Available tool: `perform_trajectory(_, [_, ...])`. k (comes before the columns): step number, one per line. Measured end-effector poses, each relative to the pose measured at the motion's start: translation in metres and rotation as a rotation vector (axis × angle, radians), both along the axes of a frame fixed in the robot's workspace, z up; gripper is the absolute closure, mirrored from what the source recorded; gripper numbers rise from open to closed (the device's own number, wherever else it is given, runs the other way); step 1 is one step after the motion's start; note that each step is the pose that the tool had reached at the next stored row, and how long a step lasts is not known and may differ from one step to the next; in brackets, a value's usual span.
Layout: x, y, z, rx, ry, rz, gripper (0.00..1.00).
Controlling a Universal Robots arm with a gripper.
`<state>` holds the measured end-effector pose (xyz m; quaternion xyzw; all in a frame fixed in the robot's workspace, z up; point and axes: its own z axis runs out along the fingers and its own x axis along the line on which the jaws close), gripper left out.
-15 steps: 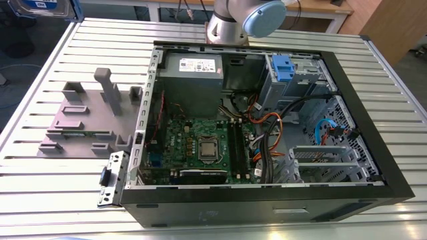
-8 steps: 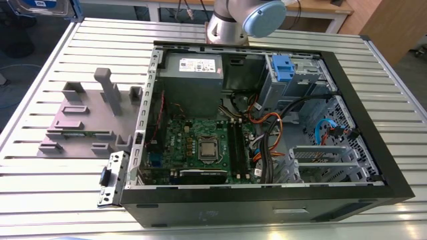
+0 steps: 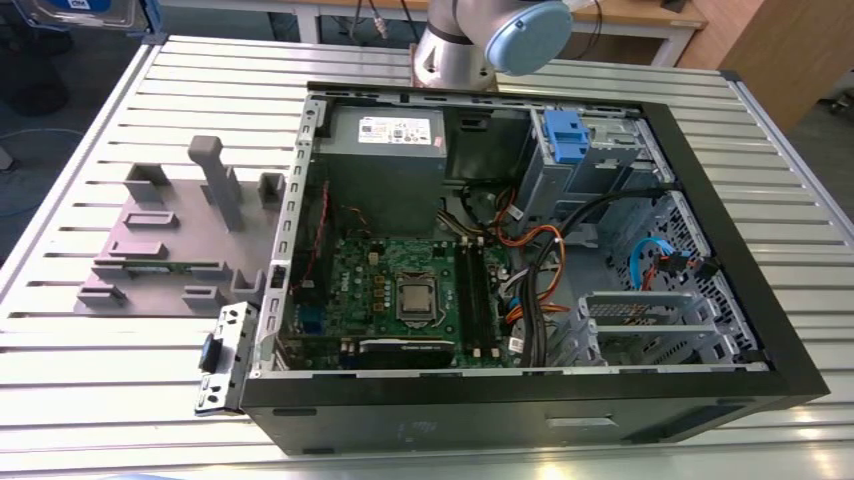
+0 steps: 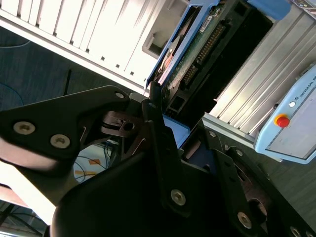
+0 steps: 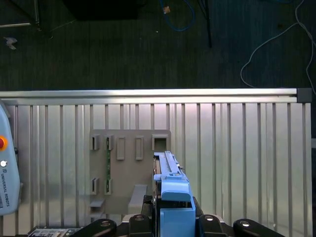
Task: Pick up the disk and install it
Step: 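Pick up the disk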
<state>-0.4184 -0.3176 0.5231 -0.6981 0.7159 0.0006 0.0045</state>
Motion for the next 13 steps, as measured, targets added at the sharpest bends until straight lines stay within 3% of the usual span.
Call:
perform_trajectory(10, [0.0, 0.0, 0.0032, 0.0006, -0.0001, 0.0, 0.63])
perform_trajectory(13, [0.0, -0.0001, 0.0029, -0.0023, -0.0002, 0.0, 0.63])
